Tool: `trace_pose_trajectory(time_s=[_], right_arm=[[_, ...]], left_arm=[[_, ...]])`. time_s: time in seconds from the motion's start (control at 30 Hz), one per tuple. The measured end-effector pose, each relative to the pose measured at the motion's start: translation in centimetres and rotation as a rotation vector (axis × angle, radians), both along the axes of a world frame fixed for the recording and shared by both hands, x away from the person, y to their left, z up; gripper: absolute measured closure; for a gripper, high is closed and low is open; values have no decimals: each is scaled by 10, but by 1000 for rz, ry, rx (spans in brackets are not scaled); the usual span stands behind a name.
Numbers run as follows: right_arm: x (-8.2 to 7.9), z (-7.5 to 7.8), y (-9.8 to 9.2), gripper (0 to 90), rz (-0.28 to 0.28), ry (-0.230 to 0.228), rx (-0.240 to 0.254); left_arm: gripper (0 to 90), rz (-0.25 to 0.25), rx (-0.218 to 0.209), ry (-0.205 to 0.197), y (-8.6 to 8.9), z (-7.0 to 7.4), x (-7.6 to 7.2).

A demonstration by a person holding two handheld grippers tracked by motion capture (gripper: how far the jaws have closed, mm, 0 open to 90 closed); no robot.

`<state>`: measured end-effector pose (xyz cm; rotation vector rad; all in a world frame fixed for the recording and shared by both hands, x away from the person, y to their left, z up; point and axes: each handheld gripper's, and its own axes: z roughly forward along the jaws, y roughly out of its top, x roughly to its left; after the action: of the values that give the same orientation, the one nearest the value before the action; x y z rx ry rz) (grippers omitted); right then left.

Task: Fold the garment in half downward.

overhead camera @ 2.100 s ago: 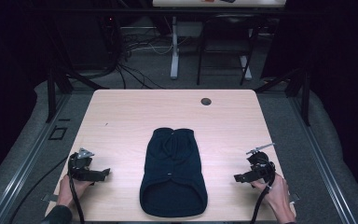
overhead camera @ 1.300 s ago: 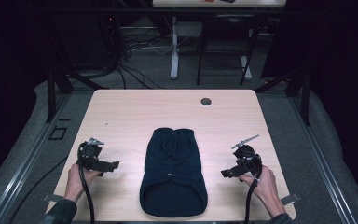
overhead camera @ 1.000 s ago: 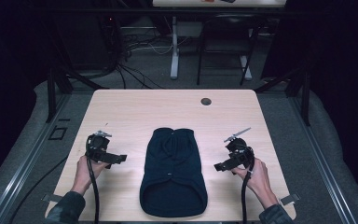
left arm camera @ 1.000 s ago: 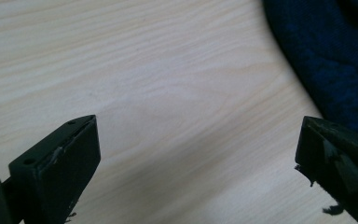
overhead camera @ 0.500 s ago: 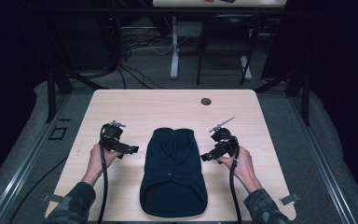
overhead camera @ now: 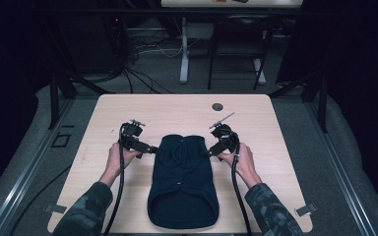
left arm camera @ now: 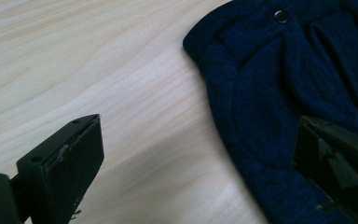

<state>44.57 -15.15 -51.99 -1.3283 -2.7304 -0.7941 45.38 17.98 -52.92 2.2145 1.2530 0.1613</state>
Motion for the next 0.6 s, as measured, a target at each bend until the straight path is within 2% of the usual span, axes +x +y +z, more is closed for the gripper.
trace_pose_trajectory(time_s=[0.03, 0.07, 0.1, 0.13, 0.17, 0.23, 0.43, 0.53, 0.57, 0.6], right_arm=[[3, -2, 1, 170, 7, 11, 6], [5, -4, 3, 179, -16, 2, 34], [8, -4, 4, 183, -4, 7, 15], [11, -5, 6, 188, -5, 11, 20], [13, -7, 9, 198, -21, 9, 45], [19, -8, 12, 221, -18, 5, 35], [34, -17, 24, 288, -46, 3, 60], [38, -19, 29, 322, -39, -2, 24], [39, -22, 30, 328, -61, 0, 29], [42, -22, 30, 337, -57, 2, 24]], left_arm=[[32, 4, -8, 4, -3, -2, 4], [41, 4, -8, 4, -3, -2, 4], [47, 3, -1, 7, -7, -3, 8], [54, 3, -1, 7, -7, -3, 8], [60, -2, 4, 18, -10, -5, 12], [71, 9, -1, 24, -14, -6, 16], [117, 12, 4, 35, -23, -9, 25], [153, 14, 3, 42, -27, -10, 29], [165, 11, 10, 36, -29, -10, 30], [183, 6, 13, 37, -31, -10, 31]])
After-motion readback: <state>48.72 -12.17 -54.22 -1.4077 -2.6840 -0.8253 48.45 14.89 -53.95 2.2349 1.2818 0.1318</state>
